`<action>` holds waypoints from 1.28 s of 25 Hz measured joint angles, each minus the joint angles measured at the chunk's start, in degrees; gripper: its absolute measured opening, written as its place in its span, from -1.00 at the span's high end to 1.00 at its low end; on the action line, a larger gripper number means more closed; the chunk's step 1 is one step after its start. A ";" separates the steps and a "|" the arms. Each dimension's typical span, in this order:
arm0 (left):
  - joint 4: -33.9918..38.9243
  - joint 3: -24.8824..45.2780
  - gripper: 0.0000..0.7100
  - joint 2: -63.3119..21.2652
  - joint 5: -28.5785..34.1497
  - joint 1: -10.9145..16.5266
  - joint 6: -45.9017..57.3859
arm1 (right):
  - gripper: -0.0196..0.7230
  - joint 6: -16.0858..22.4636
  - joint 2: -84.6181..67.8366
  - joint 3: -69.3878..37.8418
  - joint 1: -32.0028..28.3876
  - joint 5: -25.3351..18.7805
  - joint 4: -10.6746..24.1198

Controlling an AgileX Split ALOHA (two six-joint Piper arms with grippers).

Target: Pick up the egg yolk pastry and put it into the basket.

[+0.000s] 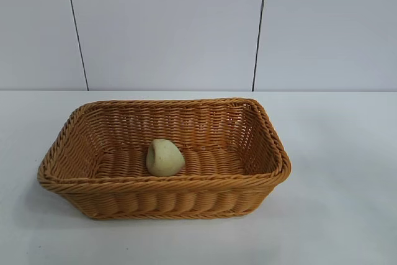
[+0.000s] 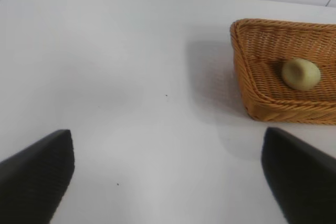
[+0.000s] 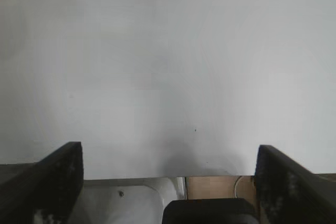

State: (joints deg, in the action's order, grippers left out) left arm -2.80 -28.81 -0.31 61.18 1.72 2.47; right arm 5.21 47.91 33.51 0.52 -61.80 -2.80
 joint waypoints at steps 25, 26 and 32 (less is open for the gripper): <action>-0.11 0.00 -0.96 0.00 -0.06 0.00 0.00 | -0.76 -4.39 -46.44 -5.20 0.00 2.82 -0.48; -0.11 0.00 -0.96 0.00 -0.06 0.00 0.00 | -0.76 -4.39 -47.45 -5.20 0.00 2.82 -0.48; -0.11 0.00 -0.96 0.00 -0.06 0.00 0.00 | -0.76 -4.39 -48.14 -5.48 0.17 2.82 -0.48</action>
State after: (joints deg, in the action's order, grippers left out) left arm -2.91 -28.81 -0.31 61.12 1.72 2.47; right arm 0.82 -0.23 28.03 0.69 -58.97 -3.28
